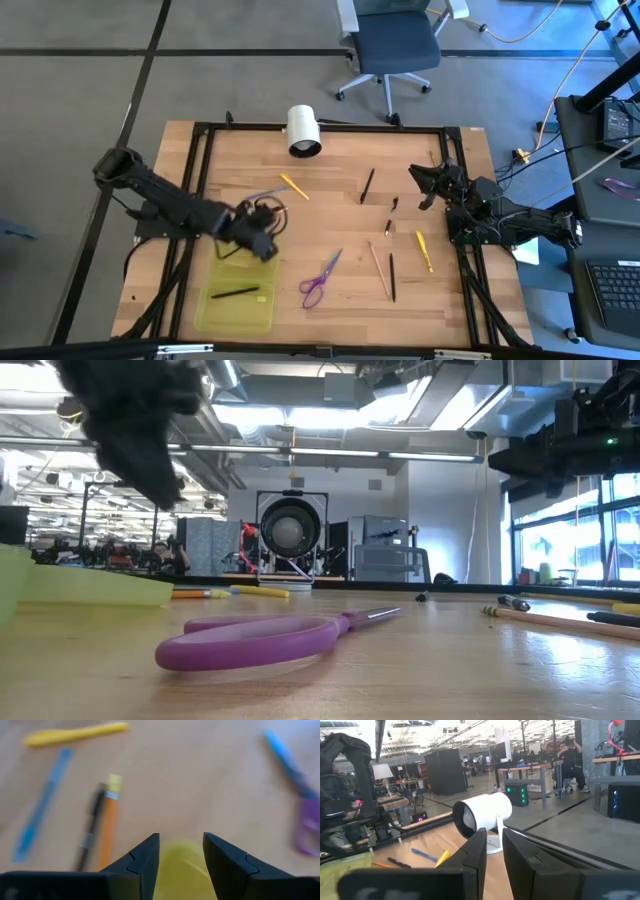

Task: Pick & place school supplies into a supply box
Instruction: Put the blue pen into the yellow supply box

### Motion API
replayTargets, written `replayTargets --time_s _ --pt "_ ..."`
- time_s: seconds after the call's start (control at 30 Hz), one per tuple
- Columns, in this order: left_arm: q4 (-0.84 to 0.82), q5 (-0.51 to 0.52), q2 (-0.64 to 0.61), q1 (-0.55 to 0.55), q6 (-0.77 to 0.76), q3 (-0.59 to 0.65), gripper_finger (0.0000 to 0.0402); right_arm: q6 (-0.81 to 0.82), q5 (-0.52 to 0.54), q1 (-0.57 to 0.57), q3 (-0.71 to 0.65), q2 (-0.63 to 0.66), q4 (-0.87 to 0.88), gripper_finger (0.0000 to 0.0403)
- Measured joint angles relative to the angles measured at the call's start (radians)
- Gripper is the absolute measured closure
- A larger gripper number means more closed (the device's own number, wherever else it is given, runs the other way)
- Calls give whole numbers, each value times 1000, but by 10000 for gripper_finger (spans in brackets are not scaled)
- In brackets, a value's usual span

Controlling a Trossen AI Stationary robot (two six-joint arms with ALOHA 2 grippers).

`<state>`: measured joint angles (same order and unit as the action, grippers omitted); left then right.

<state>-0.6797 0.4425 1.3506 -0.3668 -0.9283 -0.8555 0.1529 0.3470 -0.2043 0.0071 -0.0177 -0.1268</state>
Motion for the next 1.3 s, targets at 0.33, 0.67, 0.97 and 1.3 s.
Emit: replayTargets --time_s 0.33,0.67,0.97,1.3 --pt "-225 -85 0 314 102 0 273 -1 0 0 0 0 -2 336" --pt "-273 -189 0 519 229 0 284 0 0 0 0 0 -3 336" --pt "-265 -230 14 621 304 0 293 -1 0 0 0 0 -3 336" --pt "-259 -270 138 673 363 0 297 -4 0 0 0 0 -2 336"
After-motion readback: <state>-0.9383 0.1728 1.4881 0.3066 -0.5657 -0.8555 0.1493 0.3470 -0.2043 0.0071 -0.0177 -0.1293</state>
